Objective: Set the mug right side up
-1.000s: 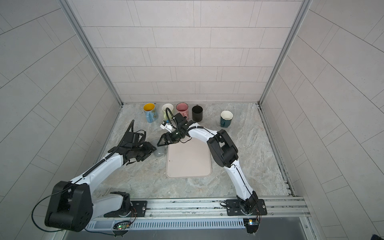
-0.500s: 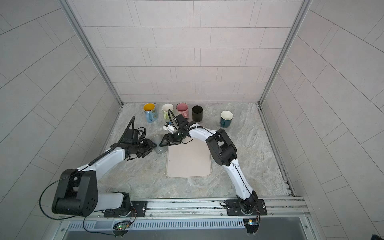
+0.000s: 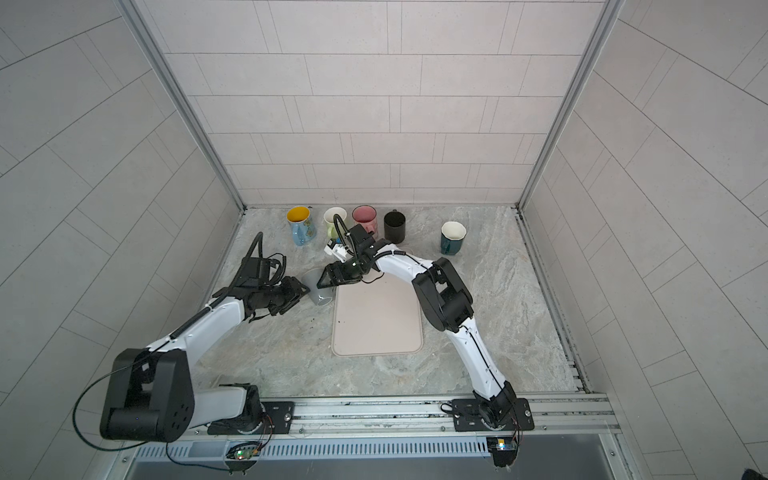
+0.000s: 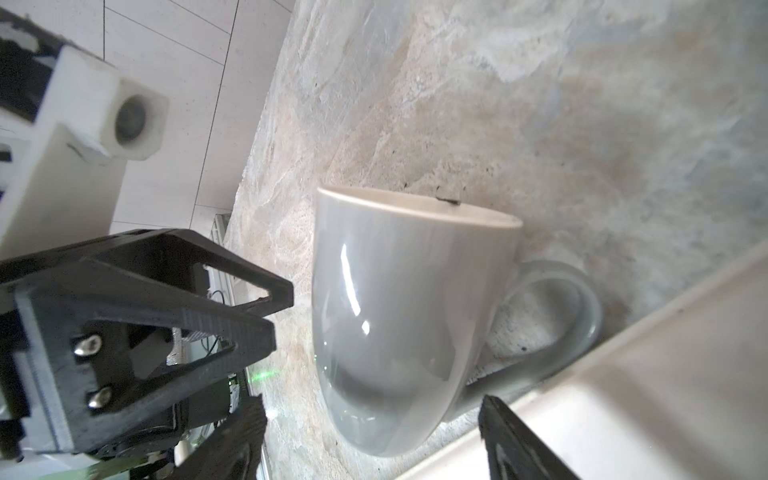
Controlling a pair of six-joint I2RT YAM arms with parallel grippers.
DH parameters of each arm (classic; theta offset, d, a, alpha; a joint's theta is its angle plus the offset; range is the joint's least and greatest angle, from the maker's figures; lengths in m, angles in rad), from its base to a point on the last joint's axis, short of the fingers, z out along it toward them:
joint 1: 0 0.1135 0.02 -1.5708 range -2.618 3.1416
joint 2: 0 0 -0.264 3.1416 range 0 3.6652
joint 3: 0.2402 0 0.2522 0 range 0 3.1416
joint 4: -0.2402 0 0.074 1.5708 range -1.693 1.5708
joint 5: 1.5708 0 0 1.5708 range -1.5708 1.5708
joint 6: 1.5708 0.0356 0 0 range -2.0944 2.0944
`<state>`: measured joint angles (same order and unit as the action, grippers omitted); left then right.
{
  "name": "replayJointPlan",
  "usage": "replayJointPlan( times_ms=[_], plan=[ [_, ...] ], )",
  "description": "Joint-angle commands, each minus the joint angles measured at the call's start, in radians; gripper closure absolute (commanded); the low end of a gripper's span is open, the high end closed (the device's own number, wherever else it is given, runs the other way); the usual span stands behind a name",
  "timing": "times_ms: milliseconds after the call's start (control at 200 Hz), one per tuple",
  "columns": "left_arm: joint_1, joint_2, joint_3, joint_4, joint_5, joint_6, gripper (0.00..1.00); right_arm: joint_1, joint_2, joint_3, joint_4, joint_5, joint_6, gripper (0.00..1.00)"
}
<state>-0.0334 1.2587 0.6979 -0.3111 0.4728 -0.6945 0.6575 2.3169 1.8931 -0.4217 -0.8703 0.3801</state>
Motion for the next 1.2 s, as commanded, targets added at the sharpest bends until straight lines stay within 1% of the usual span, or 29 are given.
replayJointPlan(
  times_ms=[0, 100, 200, 360, 530, 776, 781, 796, 816, 891, 1081, 1196],
  plan=[
    [0.022, -0.084, 0.036, -0.069, -0.027, 0.019, 0.46, 0.023, 0.002, 0.053, -0.103, 0.083, -0.077, 0.17],
    [0.035, -0.136, 0.031, -0.075, -0.059, 0.013, 0.45, 0.03, 0.014, 0.084, -0.126, 0.104, -0.073, 0.17],
    [0.051, -0.163, 0.013, -0.083, -0.085, 0.012, 0.45, 0.05, 0.032, 0.148, -0.205, 0.156, -0.113, 0.16],
    [0.093, -0.184, -0.001, -0.086, -0.041, -0.011, 0.45, 0.088, 0.068, 0.249, -0.316, 0.261, -0.156, 0.15],
    [0.113, -0.215, 0.011, -0.11, -0.037, 0.005, 0.45, 0.12, 0.109, 0.342, -0.404, 0.378, -0.174, 0.14],
    [0.112, -0.238, 0.026, -0.14, -0.035, 0.016, 0.45, 0.139, 0.142, 0.385, -0.399, 0.486, -0.138, 0.11],
    [0.112, -0.237, 0.026, -0.14, -0.034, 0.016, 0.45, 0.139, 0.142, 0.386, -0.399, 0.488, -0.138, 0.1],
    [0.113, -0.238, 0.026, -0.141, -0.034, 0.014, 0.45, 0.141, 0.143, 0.388, -0.399, 0.494, -0.138, 0.03],
    [0.113, -0.24, 0.026, -0.14, -0.034, 0.014, 0.45, 0.144, 0.146, 0.393, -0.399, 0.503, -0.139, 0.01],
    [0.112, -0.242, 0.025, -0.14, -0.034, 0.013, 0.45, 0.153, 0.155, 0.407, -0.393, 0.532, -0.136, 0.01],
    [0.113, -0.248, 0.027, -0.146, -0.034, 0.018, 0.45, 0.159, 0.204, 0.458, -0.396, 0.54, -0.121, 0.01],
    [0.113, -0.251, 0.029, -0.151, -0.036, 0.019, 0.45, 0.166, 0.205, 0.463, -0.383, 0.539, -0.122, 0.01]
  ],
)
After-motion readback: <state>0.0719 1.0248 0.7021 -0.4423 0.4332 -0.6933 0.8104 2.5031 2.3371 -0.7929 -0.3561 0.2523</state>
